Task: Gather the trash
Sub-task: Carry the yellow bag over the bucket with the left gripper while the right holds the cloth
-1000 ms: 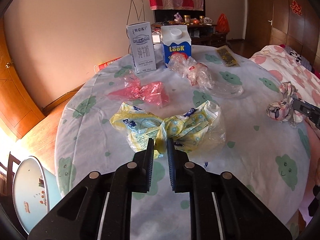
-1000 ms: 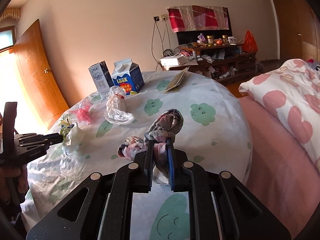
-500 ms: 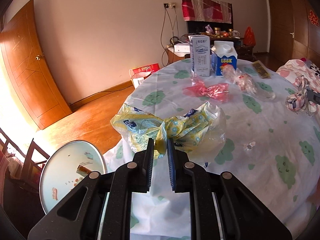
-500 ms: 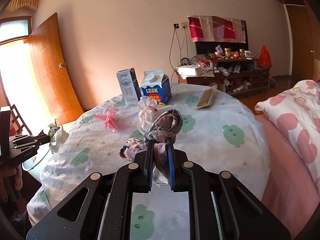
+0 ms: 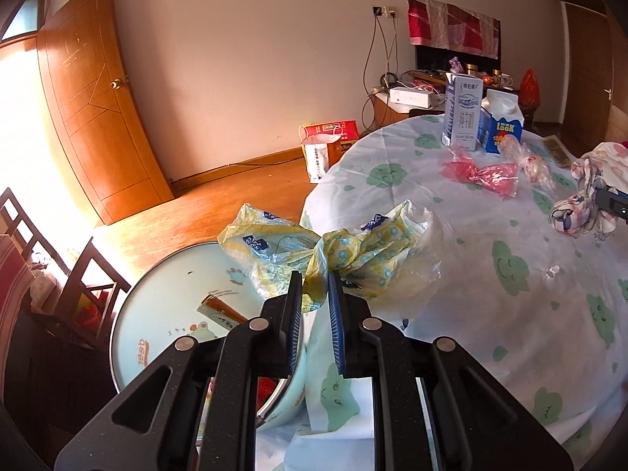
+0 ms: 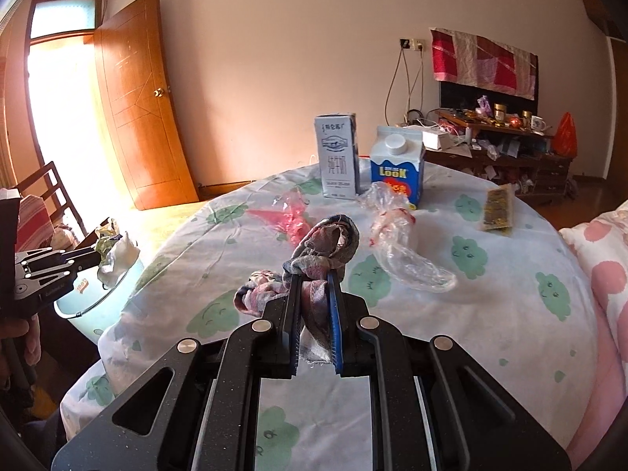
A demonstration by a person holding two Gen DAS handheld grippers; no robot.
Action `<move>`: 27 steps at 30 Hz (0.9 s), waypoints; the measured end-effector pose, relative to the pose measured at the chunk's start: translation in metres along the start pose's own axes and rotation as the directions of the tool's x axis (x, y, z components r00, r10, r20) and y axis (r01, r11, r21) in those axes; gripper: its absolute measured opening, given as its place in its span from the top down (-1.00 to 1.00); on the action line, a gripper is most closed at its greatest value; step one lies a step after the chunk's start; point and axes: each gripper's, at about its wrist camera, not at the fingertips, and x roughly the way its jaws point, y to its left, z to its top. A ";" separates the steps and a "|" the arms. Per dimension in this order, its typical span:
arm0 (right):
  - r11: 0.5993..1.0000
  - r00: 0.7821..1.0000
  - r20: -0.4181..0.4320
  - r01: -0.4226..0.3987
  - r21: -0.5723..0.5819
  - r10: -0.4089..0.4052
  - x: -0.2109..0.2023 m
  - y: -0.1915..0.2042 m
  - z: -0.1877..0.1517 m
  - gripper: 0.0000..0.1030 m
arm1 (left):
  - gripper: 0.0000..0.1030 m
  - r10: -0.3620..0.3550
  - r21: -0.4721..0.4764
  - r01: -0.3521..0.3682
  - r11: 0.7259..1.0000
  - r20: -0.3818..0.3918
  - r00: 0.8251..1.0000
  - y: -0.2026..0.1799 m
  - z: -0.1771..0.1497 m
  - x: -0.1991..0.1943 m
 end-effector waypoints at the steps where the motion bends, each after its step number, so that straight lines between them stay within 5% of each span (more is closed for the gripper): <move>1: 1.000 1.000 -0.002 -0.002 -0.019 0.002 0.004 0.009 0.001 0.74 | 0.74 0.006 -0.005 -0.006 1.000 0.000 1.000 0.004 -0.001 0.000; 27: 0.968 0.997 -0.047 -0.072 -0.242 0.063 0.071 0.118 0.026 0.74 | 0.74 0.132 -0.093 -0.135 0.986 -0.035 0.991 0.084 -0.031 -0.006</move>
